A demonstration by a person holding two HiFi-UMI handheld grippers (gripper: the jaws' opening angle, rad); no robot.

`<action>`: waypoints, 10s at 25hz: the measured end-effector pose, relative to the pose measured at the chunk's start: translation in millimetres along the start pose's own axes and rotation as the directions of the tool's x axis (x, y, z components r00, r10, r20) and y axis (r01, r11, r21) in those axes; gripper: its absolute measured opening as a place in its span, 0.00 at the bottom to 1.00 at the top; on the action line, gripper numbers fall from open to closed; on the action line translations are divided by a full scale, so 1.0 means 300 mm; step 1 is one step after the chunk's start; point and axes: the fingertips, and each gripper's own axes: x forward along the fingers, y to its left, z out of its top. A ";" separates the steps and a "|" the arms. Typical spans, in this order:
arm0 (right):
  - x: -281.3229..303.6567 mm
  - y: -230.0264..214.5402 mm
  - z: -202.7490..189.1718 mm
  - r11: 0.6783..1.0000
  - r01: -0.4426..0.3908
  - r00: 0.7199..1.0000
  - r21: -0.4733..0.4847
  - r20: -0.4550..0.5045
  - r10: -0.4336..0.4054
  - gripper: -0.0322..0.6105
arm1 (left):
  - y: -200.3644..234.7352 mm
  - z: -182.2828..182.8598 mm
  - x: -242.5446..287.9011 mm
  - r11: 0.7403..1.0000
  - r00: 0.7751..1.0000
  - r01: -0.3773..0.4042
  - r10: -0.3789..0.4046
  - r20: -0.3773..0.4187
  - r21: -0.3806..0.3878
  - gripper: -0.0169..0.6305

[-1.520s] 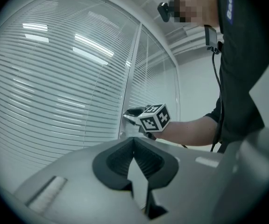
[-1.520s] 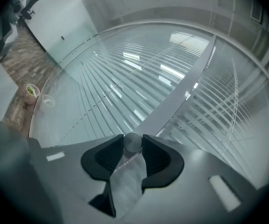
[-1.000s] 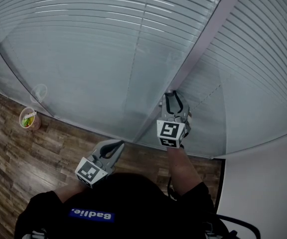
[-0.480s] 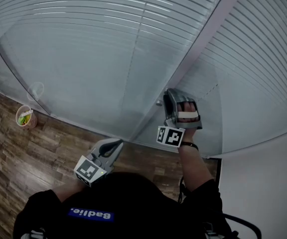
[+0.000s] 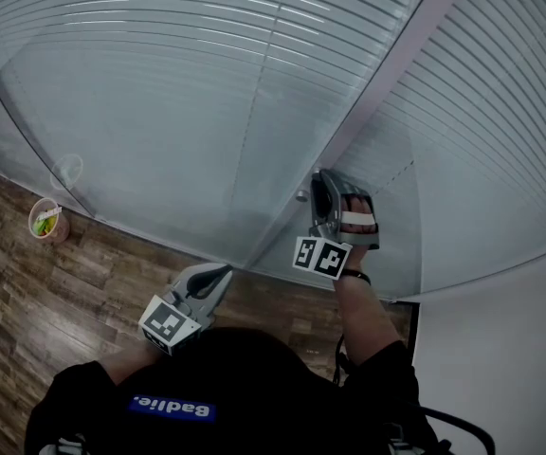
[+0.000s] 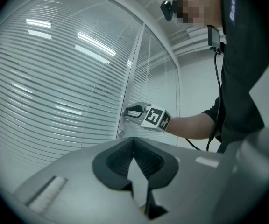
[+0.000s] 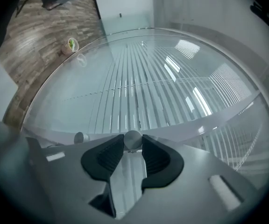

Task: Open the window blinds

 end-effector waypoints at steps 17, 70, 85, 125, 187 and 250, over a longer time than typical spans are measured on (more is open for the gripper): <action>-0.005 -0.021 0.008 0.904 0.011 1.000 0.428 -0.012 -0.006 0.25 | -0.007 0.001 -0.003 1.000 1.000 0.015 -0.015 -0.010 0.011 0.03; 0.006 -0.023 -0.001 0.999 -0.006 0.998 0.051 -0.067 0.010 0.25 | -0.030 0.006 -0.027 1.000 1.000 0.012 -0.012 0.006 -0.016 0.03; -0.032 -0.073 0.011 0.905 0.034 0.997 0.423 -0.076 -0.002 0.25 | -0.047 0.040 -0.069 1.000 1.000 0.008 -0.008 0.004 0.002 0.03; 0.016 -0.016 0.003 0.985 0.003 0.996 -0.172 -0.084 -0.017 0.30 | -0.026 0.004 -0.062 1.000 1.000 -0.029 0.029 0.004 -0.007 0.03; 0.013 -0.044 0.027 0.992 0.030 0.997 0.123 -0.073 -0.021 0.25 | -0.020 0.016 -0.076 0.999 0.999 -0.035 0.035 -0.008 -0.024 0.03; 0.026 -0.035 -0.005 0.916 0.041 0.996 0.399 -0.093 -0.005 0.25 | 0.000 -0.002 -0.056 0.999 1.000 -0.026 0.027 0.013 -0.041 0.03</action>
